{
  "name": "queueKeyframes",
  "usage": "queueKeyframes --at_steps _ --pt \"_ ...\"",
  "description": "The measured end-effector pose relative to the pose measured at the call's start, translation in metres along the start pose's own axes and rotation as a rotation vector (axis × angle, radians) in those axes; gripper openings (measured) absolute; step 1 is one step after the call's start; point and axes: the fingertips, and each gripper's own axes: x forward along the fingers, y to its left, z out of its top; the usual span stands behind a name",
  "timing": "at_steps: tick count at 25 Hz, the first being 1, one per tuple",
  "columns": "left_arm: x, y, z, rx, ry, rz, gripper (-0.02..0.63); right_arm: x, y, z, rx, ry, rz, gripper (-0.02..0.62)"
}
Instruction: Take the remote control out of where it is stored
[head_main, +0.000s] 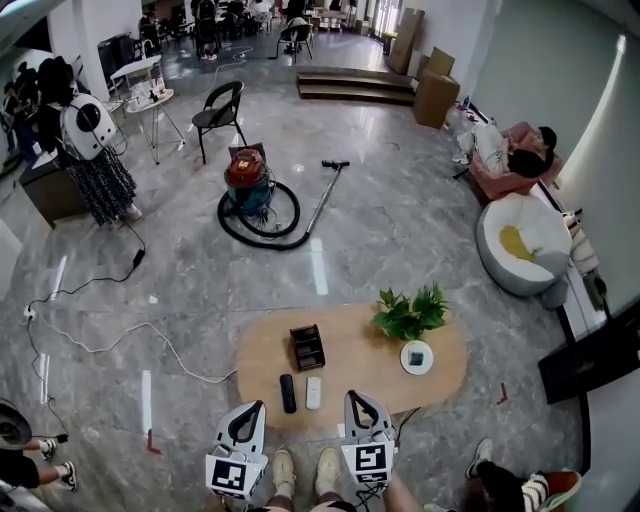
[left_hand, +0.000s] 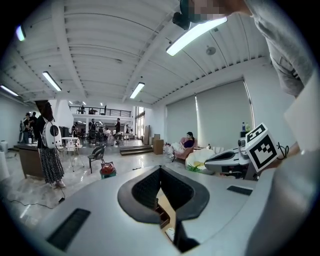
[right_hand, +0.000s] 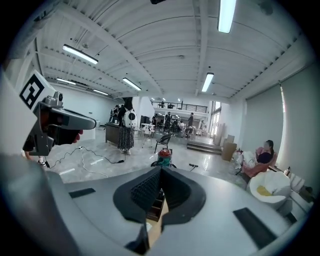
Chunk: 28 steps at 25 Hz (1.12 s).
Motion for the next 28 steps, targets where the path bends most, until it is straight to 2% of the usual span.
queueKeyframes --at_steps 9,17,28 --pt "-0.002 -0.001 0.004 0.038 0.003 0.005 0.005 -0.007 -0.003 0.005 0.036 -0.016 0.004 0.008" --pt "0.004 -0.001 0.005 0.003 -0.007 0.014 0.005 -0.006 -0.005 0.002 0.044 -0.018 0.001 0.008" --pt "0.017 0.004 -0.025 -0.01 0.018 0.018 0.005 0.009 -0.003 -0.016 0.005 0.005 0.03 0.008"
